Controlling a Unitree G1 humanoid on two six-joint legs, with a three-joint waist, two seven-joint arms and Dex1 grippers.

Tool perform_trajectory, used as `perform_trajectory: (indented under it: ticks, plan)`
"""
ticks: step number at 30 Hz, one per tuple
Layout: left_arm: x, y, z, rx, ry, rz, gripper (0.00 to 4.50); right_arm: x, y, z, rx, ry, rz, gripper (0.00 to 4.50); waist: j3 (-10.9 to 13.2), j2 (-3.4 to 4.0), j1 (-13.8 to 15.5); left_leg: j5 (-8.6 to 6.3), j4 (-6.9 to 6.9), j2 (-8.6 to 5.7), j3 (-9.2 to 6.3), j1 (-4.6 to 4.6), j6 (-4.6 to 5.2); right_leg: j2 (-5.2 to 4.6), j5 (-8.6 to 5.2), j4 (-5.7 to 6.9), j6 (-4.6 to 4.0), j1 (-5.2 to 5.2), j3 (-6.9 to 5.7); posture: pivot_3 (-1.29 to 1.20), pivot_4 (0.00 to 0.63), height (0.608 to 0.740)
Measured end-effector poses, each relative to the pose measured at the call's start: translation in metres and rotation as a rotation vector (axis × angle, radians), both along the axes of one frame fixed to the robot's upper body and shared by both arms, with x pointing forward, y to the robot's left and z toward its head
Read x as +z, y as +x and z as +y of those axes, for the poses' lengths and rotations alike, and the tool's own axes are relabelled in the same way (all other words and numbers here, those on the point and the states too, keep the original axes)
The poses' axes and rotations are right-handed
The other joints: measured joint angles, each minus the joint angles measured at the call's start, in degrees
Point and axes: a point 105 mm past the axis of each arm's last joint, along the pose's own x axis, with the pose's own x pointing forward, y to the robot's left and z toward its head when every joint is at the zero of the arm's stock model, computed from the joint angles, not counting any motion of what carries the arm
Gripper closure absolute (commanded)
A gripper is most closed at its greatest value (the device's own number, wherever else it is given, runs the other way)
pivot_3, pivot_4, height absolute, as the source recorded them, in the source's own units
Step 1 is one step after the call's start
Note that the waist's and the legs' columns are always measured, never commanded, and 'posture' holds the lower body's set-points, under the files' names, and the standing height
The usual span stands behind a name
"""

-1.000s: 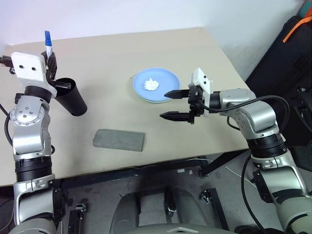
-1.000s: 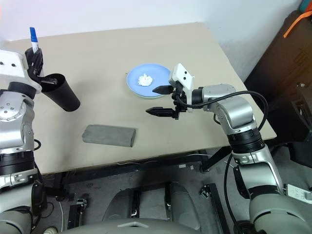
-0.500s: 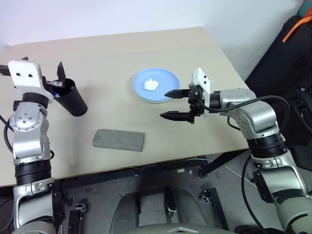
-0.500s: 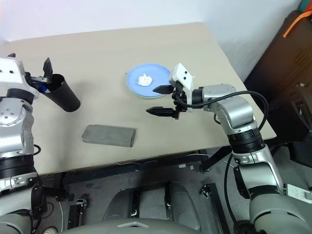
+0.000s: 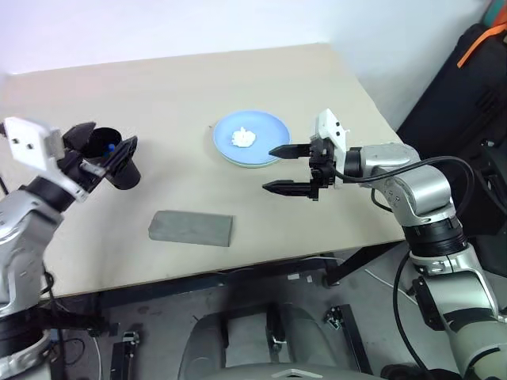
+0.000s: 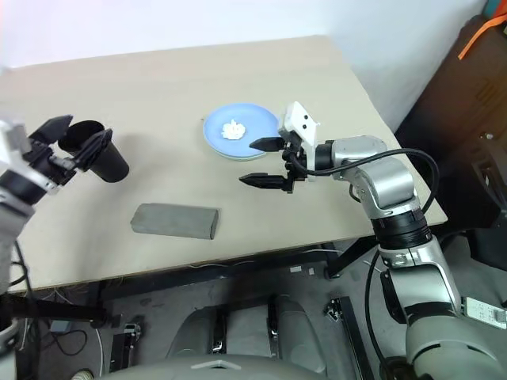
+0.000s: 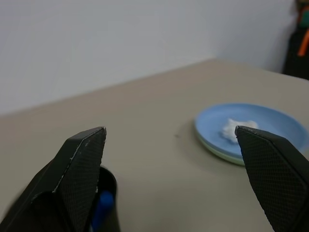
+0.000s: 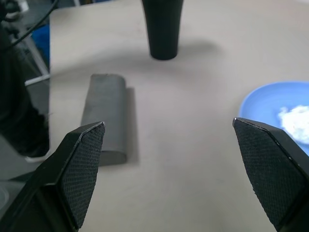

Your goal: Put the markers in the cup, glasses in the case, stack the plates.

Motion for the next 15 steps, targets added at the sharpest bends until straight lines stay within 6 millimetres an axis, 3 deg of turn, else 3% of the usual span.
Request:
perform_trajectory:
  ticks: [9,15]
  plan:
    - [-0.027,-0.027,-0.012,-0.232,0.107,0.15,0.02,0.004,0.004,-0.006,-0.035,0.09,-0.062,0.0,0.04,0.08,0.12,-0.01,-0.01,-0.03,0.0,-0.21,-0.02,-0.03,-0.11,-0.39,-0.21,-0.01,-0.02,0.0,0.15,0.73]
    - [-0.046,-0.034,-0.005,-0.307,0.084,0.201,0.02,0.001,0.004,-0.017,-0.073,0.15,-0.028,0.0,0.03,0.07,0.25,-0.01,-0.03,-0.04,0.06,-0.83,0.0,-0.03,0.05,-0.4,0.01,-0.54,-0.02,0.0,0.15,0.73]
